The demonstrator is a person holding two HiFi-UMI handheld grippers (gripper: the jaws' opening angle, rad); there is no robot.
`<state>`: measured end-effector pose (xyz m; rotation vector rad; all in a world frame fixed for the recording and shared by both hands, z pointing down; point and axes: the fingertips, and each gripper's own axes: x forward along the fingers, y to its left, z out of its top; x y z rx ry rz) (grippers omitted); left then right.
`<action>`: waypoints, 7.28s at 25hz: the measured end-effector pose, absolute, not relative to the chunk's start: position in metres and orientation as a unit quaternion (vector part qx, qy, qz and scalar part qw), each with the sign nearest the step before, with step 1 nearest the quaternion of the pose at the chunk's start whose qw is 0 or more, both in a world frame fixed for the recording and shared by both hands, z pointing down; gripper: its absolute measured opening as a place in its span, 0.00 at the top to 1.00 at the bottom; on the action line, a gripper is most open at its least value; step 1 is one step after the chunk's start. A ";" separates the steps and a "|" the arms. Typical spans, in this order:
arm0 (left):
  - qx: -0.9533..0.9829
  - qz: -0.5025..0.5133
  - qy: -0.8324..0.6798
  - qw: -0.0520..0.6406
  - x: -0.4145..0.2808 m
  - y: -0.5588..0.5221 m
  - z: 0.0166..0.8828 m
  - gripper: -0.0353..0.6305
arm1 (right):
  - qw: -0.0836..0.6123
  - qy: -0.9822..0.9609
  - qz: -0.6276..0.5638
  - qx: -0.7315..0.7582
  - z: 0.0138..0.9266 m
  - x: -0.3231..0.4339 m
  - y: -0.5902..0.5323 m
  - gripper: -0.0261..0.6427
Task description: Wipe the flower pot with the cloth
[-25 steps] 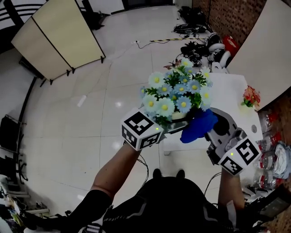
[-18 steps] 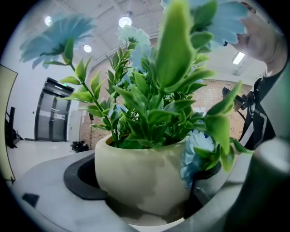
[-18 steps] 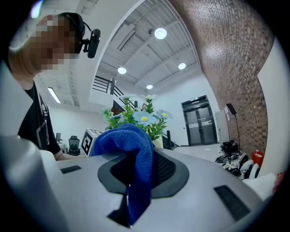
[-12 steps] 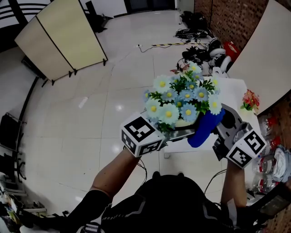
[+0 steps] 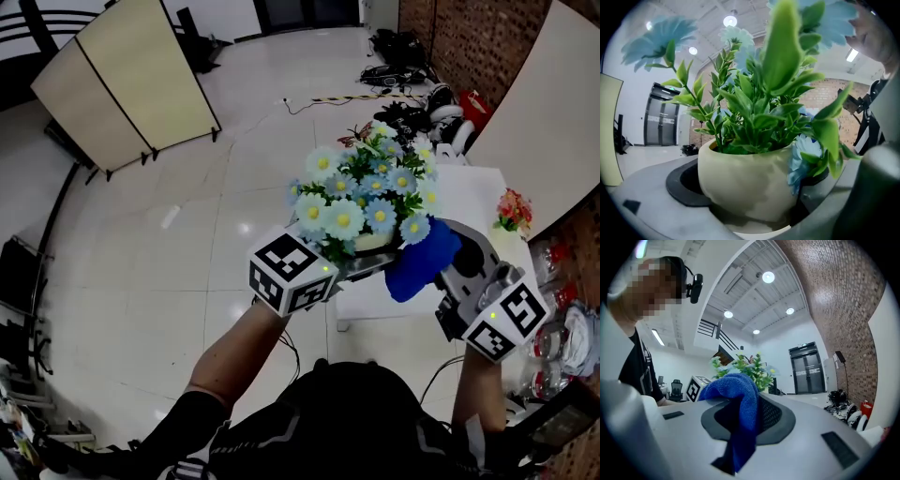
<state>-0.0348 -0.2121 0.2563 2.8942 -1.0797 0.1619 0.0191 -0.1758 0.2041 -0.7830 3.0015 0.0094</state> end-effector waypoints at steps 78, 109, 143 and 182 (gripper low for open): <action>0.969 0.032 -0.243 -0.007 0.023 -0.162 0.258 0.10 | -0.037 0.983 0.074 -0.161 0.225 0.062 -0.148 0.87; 0.977 0.040 -0.206 -0.046 0.026 -0.155 0.241 0.10 | -0.034 0.986 0.049 -0.156 0.213 0.063 -0.171 0.87; 0.995 0.020 -0.095 -0.009 0.024 -0.124 0.209 0.10 | -0.020 0.998 0.059 -0.015 0.187 0.051 -0.182 0.87; 0.971 0.019 -0.235 -0.038 0.024 -0.169 0.240 0.10 | 0.034 0.998 0.028 -0.039 0.210 0.072 -0.175 0.87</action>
